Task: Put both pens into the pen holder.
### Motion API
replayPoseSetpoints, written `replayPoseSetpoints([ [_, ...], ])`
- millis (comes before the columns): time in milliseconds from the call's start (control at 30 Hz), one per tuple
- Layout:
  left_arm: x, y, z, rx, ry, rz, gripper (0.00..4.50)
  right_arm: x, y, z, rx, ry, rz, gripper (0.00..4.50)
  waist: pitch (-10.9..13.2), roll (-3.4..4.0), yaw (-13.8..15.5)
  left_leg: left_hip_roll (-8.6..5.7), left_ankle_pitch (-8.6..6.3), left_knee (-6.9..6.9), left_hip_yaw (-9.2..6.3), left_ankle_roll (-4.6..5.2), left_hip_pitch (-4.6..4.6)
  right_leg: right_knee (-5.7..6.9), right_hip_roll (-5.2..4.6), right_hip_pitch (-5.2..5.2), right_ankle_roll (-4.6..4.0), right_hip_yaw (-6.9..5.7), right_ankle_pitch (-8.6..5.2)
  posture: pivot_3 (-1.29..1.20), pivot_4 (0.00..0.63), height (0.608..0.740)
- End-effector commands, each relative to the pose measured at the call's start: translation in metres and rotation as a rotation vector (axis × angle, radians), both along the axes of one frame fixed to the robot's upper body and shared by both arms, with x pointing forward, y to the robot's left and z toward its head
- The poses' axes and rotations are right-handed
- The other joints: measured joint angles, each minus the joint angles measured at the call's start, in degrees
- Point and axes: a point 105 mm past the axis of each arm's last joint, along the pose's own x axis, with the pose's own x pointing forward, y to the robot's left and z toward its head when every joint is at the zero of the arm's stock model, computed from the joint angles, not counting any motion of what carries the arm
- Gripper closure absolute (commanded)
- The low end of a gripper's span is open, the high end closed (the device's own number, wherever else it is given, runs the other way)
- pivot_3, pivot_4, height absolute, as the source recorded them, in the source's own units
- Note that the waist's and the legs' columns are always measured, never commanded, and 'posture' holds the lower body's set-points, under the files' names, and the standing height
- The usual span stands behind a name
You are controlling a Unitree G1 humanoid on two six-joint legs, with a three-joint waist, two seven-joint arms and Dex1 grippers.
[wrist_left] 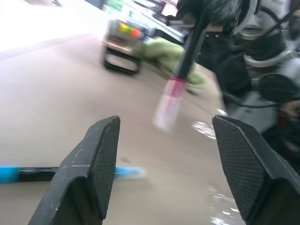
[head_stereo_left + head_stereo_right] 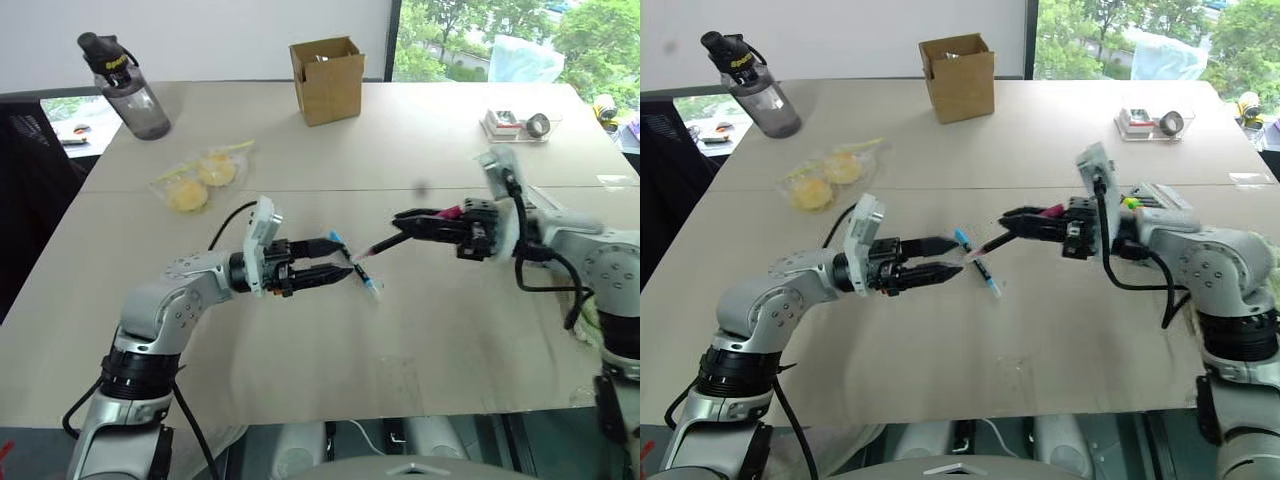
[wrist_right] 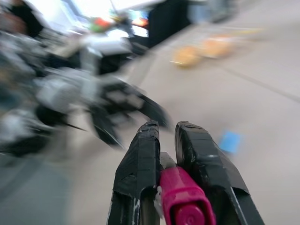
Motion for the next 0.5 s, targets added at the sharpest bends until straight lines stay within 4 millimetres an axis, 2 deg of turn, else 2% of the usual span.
replayPoseSetpoints([
  [33, 0.001, -0.003, 0.024, 0.034, -0.144, 0.011, 1.21, 0.001, -0.025, 0.025, -0.111, -0.209, -0.115, 4.42, 0.0, 0.01, 0.0, 0.00, 0.00, 0.00, 0.00, 0.00, -0.02, -0.01, 0.00, -0.01, 0.00, -0.01, 0.00, 0.00, 0.150, 0.736],
  [100, 0.002, -0.009, 0.030, 0.035, -0.172, -0.003, 1.21, -0.001, -0.041, 0.030, -0.233, -0.274, -0.166, 4.42, 0.0, 0.04, 0.0, 0.00, 0.00, 0.00, 0.00, 0.00, -0.07, -0.04, 0.01, -0.04, 0.00, 0.00, 0.00, 0.00, 0.150, 0.736],
  [200, 0.002, -0.027, 0.032, 0.095, -0.221, -0.058, 1.21, -0.001, -0.074, 0.041, -0.509, -0.391, -0.296, 4.42, 0.0, 0.04, 0.2, 0.01, 0.02, 0.02, -0.07, -0.04, -0.28, -0.12, 0.01, -0.15, 0.01, -0.15, 0.00, 0.00, 0.150, 0.736],
  [267, 0.002, -0.038, 0.033, 0.147, -0.264, -0.089, 1.21, -0.004, -0.087, 0.049, -0.665, -0.444, -0.333, 4.42, 0.1, 0.11, 0.2, 0.00, 0.02, 0.02, -0.08, -0.04, -0.32, -0.14, 0.01, -0.17, 0.01, -0.16, 0.00, 0.00, 0.150, 0.736],
  [367, 0.007, -0.054, 0.042, 0.169, -0.324, -0.094, 1.21, -0.011, -0.092, 0.063, -0.773, -0.487, -0.357, 4.42, 0.1, 0.11, 0.0, 0.01, 0.05, 0.01, -0.09, -0.08, -0.35, -0.20, 0.03, -0.17, 0.01, -0.17, 0.00, 0.00, 0.150, 0.736],
  [500, 0.001, -0.072, 0.045, 0.200, -0.363, -0.129, 1.21, -0.014, -0.090, 0.077, -0.800, -0.527, -0.362, 4.42, 0.1, 0.14, -0.5, 0.04, 0.11, 0.02, -0.12, -0.19, -0.33, -0.21, 0.09, -0.17, 0.01, -0.09, 0.00, 0.00, 0.150, 0.736],
])
